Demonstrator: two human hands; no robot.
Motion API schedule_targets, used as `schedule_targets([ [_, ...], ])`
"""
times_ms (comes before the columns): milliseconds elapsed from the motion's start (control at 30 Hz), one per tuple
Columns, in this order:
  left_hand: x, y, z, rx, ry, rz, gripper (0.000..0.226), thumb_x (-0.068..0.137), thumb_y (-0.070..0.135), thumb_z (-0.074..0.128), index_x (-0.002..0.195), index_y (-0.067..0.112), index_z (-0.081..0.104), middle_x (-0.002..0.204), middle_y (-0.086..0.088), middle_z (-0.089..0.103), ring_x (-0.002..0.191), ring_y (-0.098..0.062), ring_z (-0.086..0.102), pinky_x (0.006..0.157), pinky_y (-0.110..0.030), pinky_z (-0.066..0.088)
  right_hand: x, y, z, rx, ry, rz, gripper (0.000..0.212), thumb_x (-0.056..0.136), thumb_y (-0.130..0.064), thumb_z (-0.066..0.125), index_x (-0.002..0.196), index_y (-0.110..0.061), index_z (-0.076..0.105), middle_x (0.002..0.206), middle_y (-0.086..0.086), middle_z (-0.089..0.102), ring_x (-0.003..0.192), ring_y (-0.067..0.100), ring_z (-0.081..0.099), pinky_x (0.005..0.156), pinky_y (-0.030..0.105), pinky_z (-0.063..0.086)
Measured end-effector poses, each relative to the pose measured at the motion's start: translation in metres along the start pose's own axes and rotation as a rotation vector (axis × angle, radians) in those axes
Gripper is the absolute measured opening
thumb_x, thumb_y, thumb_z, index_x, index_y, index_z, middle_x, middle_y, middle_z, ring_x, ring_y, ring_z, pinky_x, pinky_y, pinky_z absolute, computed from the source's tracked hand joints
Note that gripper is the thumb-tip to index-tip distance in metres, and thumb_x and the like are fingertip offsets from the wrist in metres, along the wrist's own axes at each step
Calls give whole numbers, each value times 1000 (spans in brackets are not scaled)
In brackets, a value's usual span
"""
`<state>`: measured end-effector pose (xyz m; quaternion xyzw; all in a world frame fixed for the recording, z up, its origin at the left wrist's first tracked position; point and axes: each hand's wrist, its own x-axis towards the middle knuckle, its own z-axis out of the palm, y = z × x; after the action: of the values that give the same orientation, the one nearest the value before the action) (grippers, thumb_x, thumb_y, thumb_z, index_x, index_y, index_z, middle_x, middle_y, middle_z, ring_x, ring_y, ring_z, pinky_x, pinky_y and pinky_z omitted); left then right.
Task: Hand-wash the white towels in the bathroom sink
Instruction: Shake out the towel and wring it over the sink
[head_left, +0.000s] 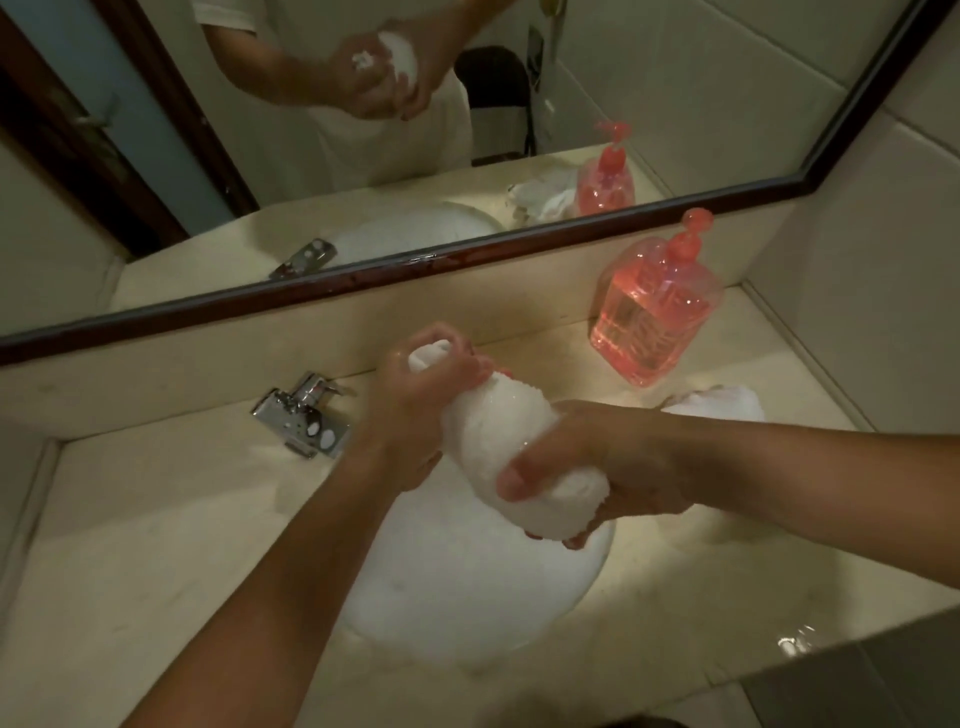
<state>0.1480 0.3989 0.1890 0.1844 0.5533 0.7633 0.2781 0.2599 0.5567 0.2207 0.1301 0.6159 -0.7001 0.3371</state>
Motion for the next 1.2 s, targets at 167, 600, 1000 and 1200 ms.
schedule_targets([
  [167, 4, -8, -9, 290, 98, 32, 21, 77, 13, 69, 62, 28, 63, 74, -9, 62, 83, -42, 70, 74, -70, 57, 29, 21, 15, 42, 155, -22, 54, 65, -29, 83, 114, -14, 68, 91, 11, 70, 80, 27, 67, 53, 31, 51],
  [600, 2, -63, -13, 610, 205, -44, 19, 79, 27, 62, 62, 37, 63, 68, 4, 64, 78, -33, 72, 64, -38, 55, 70, 78, 5, 0, 317, -6, 81, 54, -44, 85, 125, -12, 63, 99, 15, 74, 77, 27, 73, 52, 33, 52],
  [1000, 7, -53, 8, 223, 557, -247, 14, 83, 13, 81, 94, 19, 75, 93, -1, 73, 85, -21, 69, 66, -33, 54, 45, 58, 0, -918, 543, -186, 130, 63, -61, 95, 163, -27, 18, 157, 0, 40, 136, 23, 50, 108, 39, 50],
  [1200, 7, -52, 19, 318, 540, -330, 53, 83, 52, 81, 119, 16, 67, 108, -5, 72, 100, -28, 71, 82, -40, 58, 53, 61, -2, -1015, 601, -138, 113, 76, -30, 93, 161, -20, 18, 145, 10, 49, 122, 31, 60, 86, 38, 53],
])
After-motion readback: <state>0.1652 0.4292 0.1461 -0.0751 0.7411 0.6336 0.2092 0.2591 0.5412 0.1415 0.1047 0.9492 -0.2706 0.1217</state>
